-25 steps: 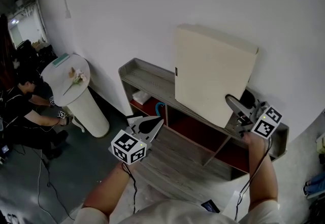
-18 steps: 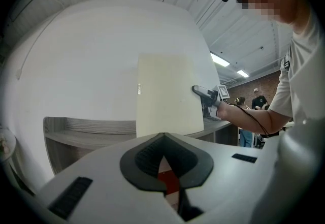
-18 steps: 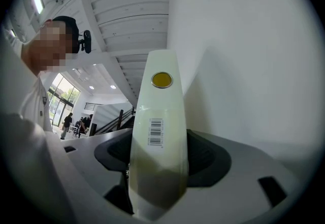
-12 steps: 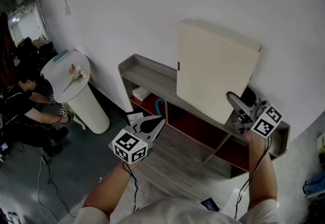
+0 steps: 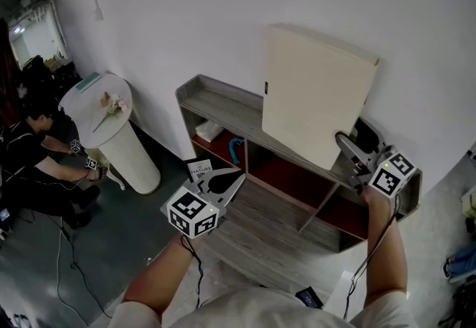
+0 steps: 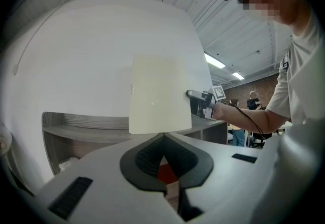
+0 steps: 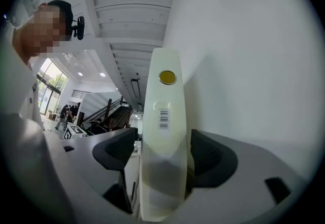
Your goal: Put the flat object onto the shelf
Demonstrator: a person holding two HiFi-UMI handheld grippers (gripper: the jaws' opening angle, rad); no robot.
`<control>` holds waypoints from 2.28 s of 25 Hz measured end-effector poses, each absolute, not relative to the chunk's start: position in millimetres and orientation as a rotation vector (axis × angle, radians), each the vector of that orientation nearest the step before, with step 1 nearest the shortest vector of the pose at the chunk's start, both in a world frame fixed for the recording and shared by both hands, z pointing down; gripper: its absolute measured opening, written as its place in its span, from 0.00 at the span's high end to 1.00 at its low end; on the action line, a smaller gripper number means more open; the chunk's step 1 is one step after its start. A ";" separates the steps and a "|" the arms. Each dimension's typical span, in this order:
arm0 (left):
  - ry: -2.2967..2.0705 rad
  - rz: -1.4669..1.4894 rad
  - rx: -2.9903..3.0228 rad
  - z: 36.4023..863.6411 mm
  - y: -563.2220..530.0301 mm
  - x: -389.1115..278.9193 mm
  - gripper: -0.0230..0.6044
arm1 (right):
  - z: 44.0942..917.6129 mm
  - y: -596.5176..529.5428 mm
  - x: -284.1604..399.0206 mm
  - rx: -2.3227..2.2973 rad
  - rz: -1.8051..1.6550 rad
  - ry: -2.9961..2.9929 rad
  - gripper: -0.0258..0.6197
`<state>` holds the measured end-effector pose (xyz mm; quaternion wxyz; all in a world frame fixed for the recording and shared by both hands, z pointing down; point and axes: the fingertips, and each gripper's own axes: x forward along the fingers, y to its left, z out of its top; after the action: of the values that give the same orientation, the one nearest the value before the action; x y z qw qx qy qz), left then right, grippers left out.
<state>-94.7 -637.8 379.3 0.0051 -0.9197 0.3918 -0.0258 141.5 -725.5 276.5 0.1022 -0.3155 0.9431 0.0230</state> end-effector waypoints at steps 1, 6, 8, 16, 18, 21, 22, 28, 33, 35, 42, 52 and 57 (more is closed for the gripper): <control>1.219 -0.079 -2.883 379.6 -633.8 -95.4 0.94 | 276.8 -721.2 143.6 -0.961 0.083 2.778 0.46; 1.179 -0.061 -2.899 380.5 -613.6 -101.0 0.94 | 279.6 -694.7 148.1 -1.084 0.125 2.764 0.46; 1.167 -0.050 -2.902 380.5 -605.6 -103.6 0.94 | 283.7 -681.9 146.8 -1.123 0.134 2.763 0.46; 1.143 0.018 -2.937 384.4 -562.5 -116.9 0.94 | 320.6 -612.1 109.0 -1.217 0.143 2.793 0.51; 1.139 0.028 -2.934 385.6 -547.5 -120.4 0.94 | 328.3 -589.6 93.2 -1.215 0.162 2.809 0.58; 1.134 0.022 -2.936 391.5 -522.8 -127.2 0.94 | 342.0 -554.7 66.6 -1.188 0.148 2.832 0.68; 1.134 0.020 -2.940 394.0 -514.3 -130.5 0.94 | 347.4 -543.1 57.5 -1.178 0.138 2.840 0.72; 1.153 0.027 -2.906 402.3 -460.6 -153.6 0.94 | 381.2 -475.0 7.2 -1.095 0.068 2.891 0.90; 1.134 0.044 -2.948 412.9 -418.2 -164.8 0.94 | 410.4 -418.2 -26.8 -1.051 0.021 2.931 0.93; 1.121 0.028 -2.963 420.5 -403.4 -165.6 0.94 | 416.9 -395.1 -36.4 -1.029 -0.003 2.932 0.93; 1.113 0.004 -2.955 439.6 -369.0 -166.7 0.94 | 440.4 -343.1 -40.3 -1.074 -0.020 2.931 0.93; 1.141 0.007 -2.934 450.8 -328.2 -125.4 0.94 | 455.0 -306.3 10.2 -1.118 -0.078 2.891 0.93; 1.180 -0.016 -2.925 457.0 -305.2 -96.1 0.94 | 463.2 -286.6 45.4 -1.155 -0.113 2.876 0.93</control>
<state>-96.1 -305.2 457.0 -0.0063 -0.9274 0.3740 -0.0050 45.4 -286.6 463.2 0.0200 -0.3723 0.9272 -0.0364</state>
